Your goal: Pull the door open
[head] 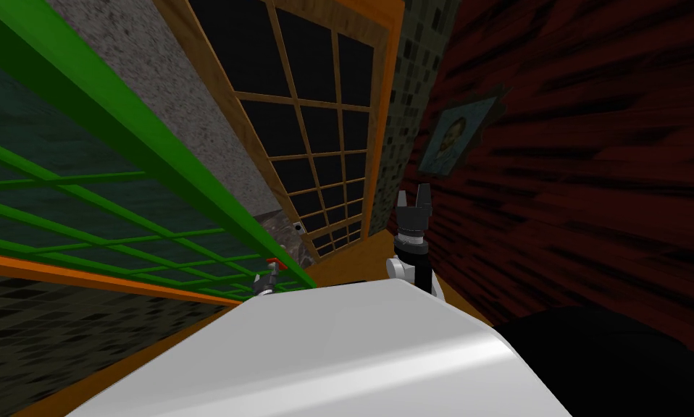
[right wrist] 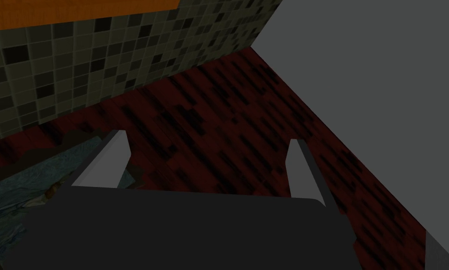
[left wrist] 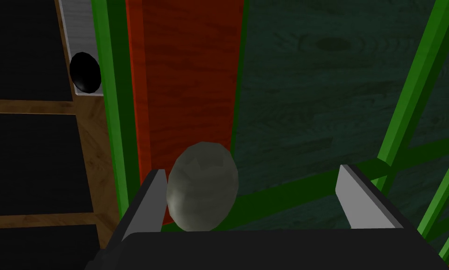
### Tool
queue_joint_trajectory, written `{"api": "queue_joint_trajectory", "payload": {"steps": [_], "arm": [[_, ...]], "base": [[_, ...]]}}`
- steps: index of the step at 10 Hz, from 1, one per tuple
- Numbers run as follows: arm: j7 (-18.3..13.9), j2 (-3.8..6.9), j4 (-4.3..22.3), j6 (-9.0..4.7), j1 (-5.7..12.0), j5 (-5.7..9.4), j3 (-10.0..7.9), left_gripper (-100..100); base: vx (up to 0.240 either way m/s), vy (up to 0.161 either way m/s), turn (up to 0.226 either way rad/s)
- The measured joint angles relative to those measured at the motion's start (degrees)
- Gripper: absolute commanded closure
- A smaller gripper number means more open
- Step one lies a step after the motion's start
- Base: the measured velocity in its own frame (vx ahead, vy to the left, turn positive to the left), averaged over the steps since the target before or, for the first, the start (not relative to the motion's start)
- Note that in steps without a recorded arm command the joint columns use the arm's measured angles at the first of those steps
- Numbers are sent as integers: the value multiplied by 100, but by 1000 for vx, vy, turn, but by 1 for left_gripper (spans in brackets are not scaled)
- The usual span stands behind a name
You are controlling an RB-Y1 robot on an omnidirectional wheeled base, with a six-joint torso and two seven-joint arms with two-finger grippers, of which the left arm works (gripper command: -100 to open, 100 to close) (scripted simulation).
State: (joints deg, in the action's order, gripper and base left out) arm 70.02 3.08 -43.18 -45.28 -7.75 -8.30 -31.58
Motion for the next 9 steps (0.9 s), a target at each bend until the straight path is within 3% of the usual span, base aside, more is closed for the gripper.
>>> {"api": "queue_joint_trajectory", "payload": {"steps": [1, 3, 4, 5, 6, 7, 8, 9], "arm": [[-16, 43, 62, 13, 30, 3, 5, 100], [-79, 136, 339, -138, 136, 46, -12, 100], [-112, 129, 372, -205, 123, 67, -23, 100], [-136, 140, 374, -208, 110, 68, -18, 100], [-146, 86, 211, -135, 14, 58, -7, 100], [-106, 59, 219, -91, 57, 63, -22, 100], [-150, 97, 270, -138, 43, 75, -10, 100], [-181, 209, 617, -331, 168, 106, -40, 100]], "base": [[5, -2, 9], [-35, -1, 6], [-25, -11, 13], [-16, 3, -6], [-11, 6, 11], [-27, 1, -14], [-25, -13, -16], [-12, -7, 17]]}}
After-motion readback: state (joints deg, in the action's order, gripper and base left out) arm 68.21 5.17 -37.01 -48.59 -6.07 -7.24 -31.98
